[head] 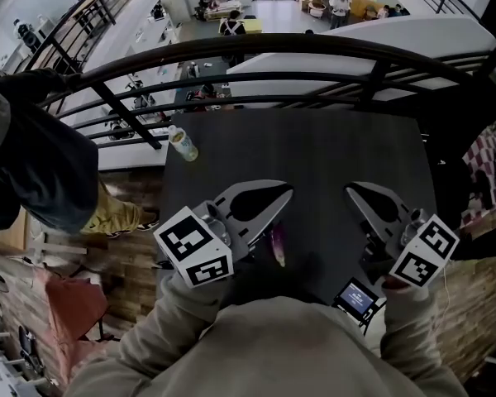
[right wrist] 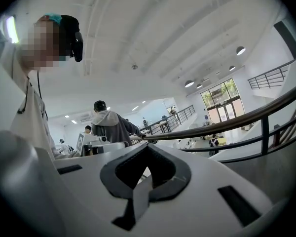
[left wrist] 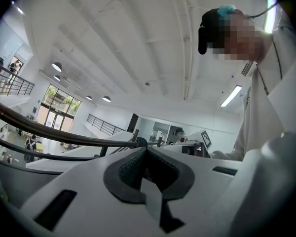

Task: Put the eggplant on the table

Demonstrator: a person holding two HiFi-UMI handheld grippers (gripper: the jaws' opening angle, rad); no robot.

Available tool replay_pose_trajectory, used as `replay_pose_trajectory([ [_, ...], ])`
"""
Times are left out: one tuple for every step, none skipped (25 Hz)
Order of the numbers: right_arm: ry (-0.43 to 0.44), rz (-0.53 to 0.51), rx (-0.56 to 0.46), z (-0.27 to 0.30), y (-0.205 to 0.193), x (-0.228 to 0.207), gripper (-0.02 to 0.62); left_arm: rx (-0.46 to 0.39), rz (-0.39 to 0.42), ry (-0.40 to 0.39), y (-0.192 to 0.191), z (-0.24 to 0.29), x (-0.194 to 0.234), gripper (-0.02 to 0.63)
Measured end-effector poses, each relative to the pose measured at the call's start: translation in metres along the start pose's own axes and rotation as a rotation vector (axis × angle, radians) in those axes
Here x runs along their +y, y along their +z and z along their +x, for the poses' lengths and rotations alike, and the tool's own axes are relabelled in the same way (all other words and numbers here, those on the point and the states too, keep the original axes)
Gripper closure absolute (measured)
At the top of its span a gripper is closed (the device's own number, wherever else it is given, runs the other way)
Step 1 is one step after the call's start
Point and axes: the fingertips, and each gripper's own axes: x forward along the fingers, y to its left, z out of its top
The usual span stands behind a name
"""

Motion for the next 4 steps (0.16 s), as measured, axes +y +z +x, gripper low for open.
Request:
replay_pose_trajectory([
  [0.002,0.001,0.002,-0.0001,-0.0005,0.0007,0.581,0.001,0.000,0.002,-0.0004,-0.0002,-0.0007,0.601],
  [0.004,0.002,0.006,0.0000,-0.0014,0.0018,0.581,0.002,0.001,0.005,-0.0007,-0.0009,-0.0019,0.601],
  [0.007,0.004,0.010,0.0002,-0.0024,0.0032,0.581,0.003,0.001,0.008,-0.0011,-0.0019,-0.0033,0.601],
  [0.009,0.005,0.014,0.0004,-0.0035,0.0047,0.581,0.004,0.001,0.011,-0.0016,-0.0029,-0.0047,0.600],
])
